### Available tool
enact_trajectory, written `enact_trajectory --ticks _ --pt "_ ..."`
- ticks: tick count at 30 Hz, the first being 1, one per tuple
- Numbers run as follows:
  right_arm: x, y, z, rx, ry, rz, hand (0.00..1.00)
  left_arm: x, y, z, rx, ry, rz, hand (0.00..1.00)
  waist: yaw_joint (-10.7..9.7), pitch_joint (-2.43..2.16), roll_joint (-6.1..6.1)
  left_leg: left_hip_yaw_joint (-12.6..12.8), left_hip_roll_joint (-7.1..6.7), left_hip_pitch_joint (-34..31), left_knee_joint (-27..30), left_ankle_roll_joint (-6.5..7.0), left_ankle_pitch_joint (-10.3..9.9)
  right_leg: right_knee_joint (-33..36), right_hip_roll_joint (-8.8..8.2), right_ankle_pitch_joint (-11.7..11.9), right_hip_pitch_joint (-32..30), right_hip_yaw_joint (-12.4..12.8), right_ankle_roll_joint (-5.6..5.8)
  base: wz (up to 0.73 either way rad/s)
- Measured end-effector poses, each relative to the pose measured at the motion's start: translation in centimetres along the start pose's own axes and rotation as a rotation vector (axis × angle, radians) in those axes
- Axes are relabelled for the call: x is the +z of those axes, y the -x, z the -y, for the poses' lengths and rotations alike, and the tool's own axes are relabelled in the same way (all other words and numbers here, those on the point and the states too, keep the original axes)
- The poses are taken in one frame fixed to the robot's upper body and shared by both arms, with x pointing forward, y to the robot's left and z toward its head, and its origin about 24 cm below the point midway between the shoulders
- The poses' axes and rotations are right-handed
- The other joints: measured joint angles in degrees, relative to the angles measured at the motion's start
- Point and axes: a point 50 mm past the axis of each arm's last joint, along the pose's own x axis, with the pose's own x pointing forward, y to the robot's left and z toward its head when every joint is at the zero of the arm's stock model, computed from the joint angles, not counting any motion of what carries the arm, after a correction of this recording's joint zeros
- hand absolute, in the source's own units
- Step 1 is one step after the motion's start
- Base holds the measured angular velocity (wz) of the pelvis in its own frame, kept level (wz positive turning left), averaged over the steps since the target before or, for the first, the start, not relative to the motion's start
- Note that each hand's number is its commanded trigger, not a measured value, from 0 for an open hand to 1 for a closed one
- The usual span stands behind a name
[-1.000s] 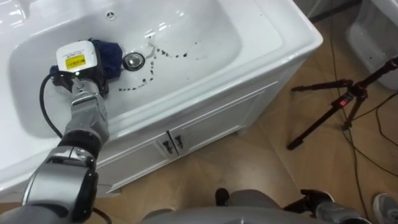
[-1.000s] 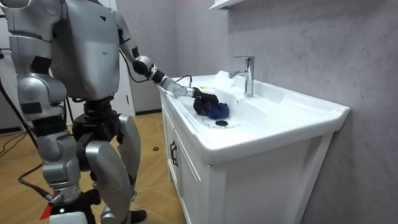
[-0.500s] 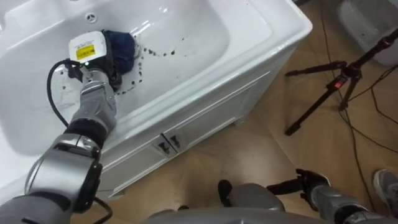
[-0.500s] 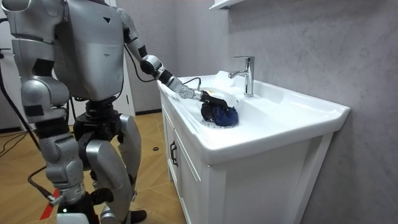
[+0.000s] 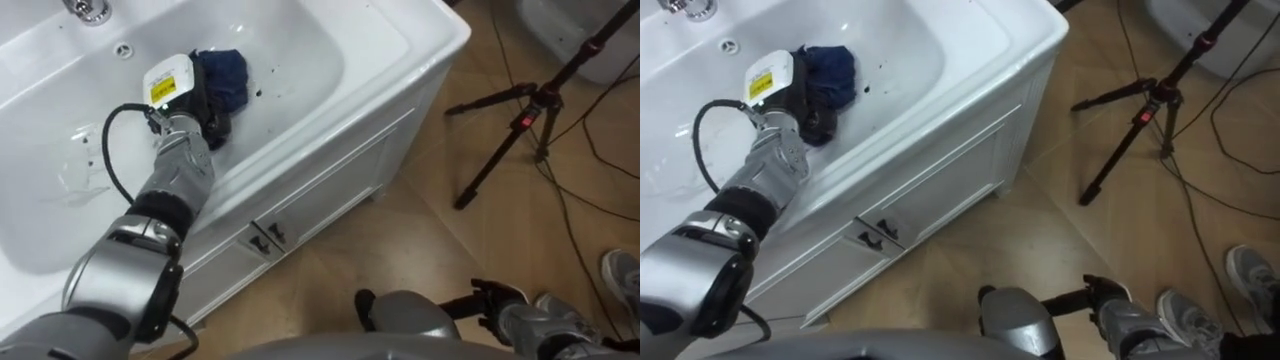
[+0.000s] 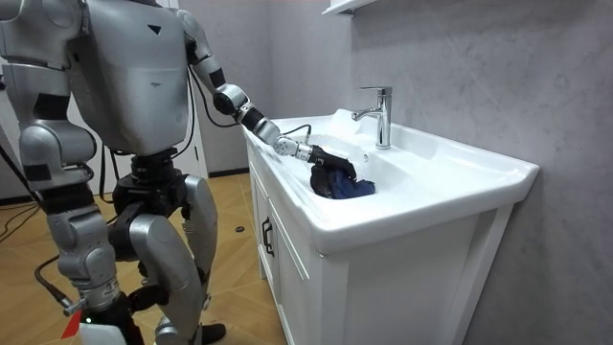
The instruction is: Wipe basin
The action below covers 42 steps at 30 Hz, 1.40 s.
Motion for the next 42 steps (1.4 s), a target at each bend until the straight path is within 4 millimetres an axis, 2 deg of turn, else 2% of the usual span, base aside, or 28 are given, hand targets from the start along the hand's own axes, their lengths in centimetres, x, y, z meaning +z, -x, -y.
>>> enact_trajectory --ticks 4,9,14,16,18,21,25,33,42 --pt "0.1 0.0 -0.3 0.009 -0.025 0.004 0.00 1.1 -0.1 0.0 0.001 0.016 0.023 1.00 0.02 -0.11 -0.71 0.06 -0.02 -0.17 0.05 0.09 0.05 0.10 0.15 0.00 -0.22 0.46 0.03 0.00" --pt "-0.3 0.0 -0.5 0.014 -0.046 -0.007 0.00 2.0 -0.3 -0.5 0.022 0.029 0.047 1.00 -0.07 -0.63 -1.67 0.25 0.11 -0.89 0.37 0.10 0.06 0.06 0.32 0.36 -0.81 0.66 0.01 -0.01" --pt "-0.8 0.0 -0.2 0.005 -0.066 -0.025 0.00 2.3 -0.5 -0.8 0.027 0.036 0.052 1.00 -0.60 -0.58 -1.92 1.51 0.12 -0.74 0.37 0.10 0.06 -0.05 0.28 0.53 -0.80 0.87 0.17 -0.05" --pt "-1.0 0.0 -0.2 0.008 -0.068 -0.035 0.00 2.3 -0.5 -0.9 0.028 0.044 0.049 1.00 -1.41 -0.58 -1.92 1.96 0.12 -0.67 0.32 0.10 0.06 -0.03 0.22 0.52 -0.79 1.03 0.18 0.00" --pt "-1.4 0.1 0.0 0.010 -0.062 -0.049 0.00 2.4 -0.6 -0.9 0.029 0.043 0.048 1.00 -1.63 -0.56 -1.94 3.75 0.22 -0.31 0.26 0.11 0.06 0.00 0.24 0.58 -0.75 1.46 0.27 -0.12" --pt "-2.1 0.2 0.2 0.005 -0.054 -0.063 0.00 2.9 -0.5 -1.0 0.029 0.032 0.072 1.00 -1.91 -0.52 -1.96 3.92 0.18 -0.33 0.30 0.11 0.06 0.00 0.01 0.57 -0.67 1.19 0.35 -0.01" --pt "-2.0 0.2 0.2 0.005 -0.037 -0.068 0.00 4.3 -0.2 -0.9 0.031 0.000 0.144 1.00 -2.05 -0.51 -1.86 3.89 0.22 -0.76 0.28 0.27 0.13 0.25 -0.23 0.45 -0.89 0.80 0.53 0.11" --pt "0.8 0.0 0.2 -0.007 -0.026 0.025 0.00 5.9 0.2 -0.6 0.009 -0.024 0.218 1.00 -1.95 -0.32 0.02 3.00 0.10 -0.92 -0.12 0.72 0.02 -0.12 -0.70 0.43 0.04 -1.06 0.63 0.10" --pt "1.4 0.0 0.2 -0.011 -0.024 0.048 0.00 6.7 0.5 -0.3 -0.008 -0.032 0.254 1.00 -1.87 -0.32 -0.04 3.04 0.10 -0.82 -0.01 0.83 0.10 -1.22 -1.35 0.45 1.06 -2.22 0.86 0.06"
